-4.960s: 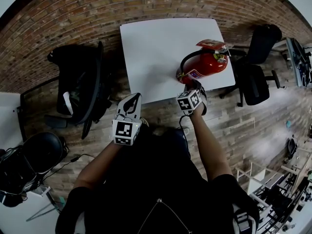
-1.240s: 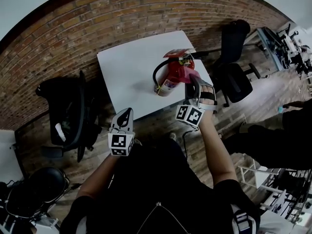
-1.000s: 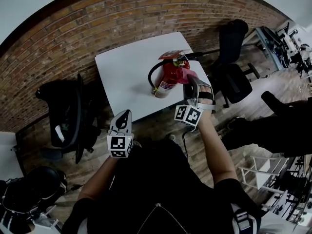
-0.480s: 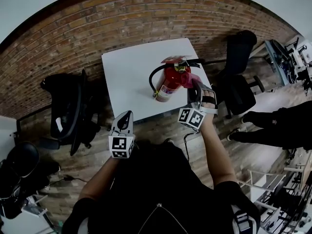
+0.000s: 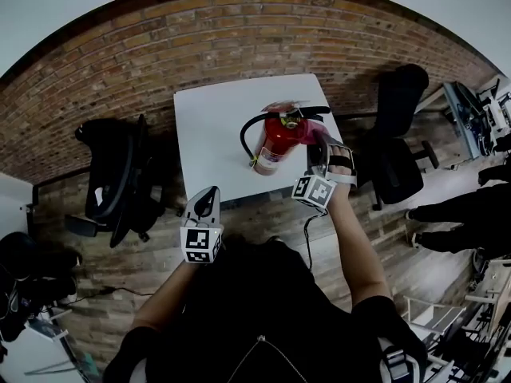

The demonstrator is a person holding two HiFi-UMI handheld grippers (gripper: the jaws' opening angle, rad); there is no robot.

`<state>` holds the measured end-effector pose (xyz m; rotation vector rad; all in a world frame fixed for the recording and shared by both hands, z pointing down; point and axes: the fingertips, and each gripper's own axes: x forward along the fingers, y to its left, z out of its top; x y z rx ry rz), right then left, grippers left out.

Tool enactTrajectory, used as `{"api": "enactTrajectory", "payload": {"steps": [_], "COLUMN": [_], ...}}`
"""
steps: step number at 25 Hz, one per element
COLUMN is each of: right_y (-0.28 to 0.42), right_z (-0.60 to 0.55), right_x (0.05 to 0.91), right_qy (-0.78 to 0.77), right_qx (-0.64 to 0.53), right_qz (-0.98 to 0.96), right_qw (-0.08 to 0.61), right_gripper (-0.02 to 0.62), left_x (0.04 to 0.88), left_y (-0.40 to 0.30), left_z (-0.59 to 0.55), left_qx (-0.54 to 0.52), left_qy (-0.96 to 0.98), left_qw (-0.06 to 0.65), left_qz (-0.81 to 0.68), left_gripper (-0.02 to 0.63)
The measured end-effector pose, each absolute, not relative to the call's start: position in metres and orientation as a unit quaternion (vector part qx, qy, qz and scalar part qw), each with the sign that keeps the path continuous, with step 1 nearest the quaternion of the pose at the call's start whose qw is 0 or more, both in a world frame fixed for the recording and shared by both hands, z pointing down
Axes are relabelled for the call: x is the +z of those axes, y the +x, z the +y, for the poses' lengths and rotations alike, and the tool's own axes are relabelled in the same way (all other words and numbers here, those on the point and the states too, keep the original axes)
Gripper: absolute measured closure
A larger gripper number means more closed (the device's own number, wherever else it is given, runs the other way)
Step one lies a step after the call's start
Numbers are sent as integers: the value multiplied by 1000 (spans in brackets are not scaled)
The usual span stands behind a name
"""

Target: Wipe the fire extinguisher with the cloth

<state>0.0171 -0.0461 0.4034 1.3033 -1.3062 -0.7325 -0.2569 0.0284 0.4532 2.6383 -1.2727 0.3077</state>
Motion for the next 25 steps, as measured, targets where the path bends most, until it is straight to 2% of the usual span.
{"api": "enactTrajectory", "payload": {"steps": [7,12,14,20,25], "right_y": [28,33,38,76,103], "right_z": [-60,-53,-41,-4,13], "right_x": [405,404,403,385,371], "right_qy": [542,540,546,575,570], "right_qx": [-321,-324,-295,-145,-57], "right_qz": [-570,-610,-646,-756,-799], "right_qw": [527,481,444,276,184], "right_gripper": [489,489,489,489,489], "left_x": [450,441,438,427,407], "left_y": [-236,-210,-195,-139,-97], "left_z": [35,32,31,25,18], "left_qx": [116,120,119,105,91], "left_qy": [884,882,882,883,884], "left_qw": [89,80,79,84,80], "left_qz": [-443,-448,-450,-449,-451], "left_gripper": [576,577,576,577,577]}}
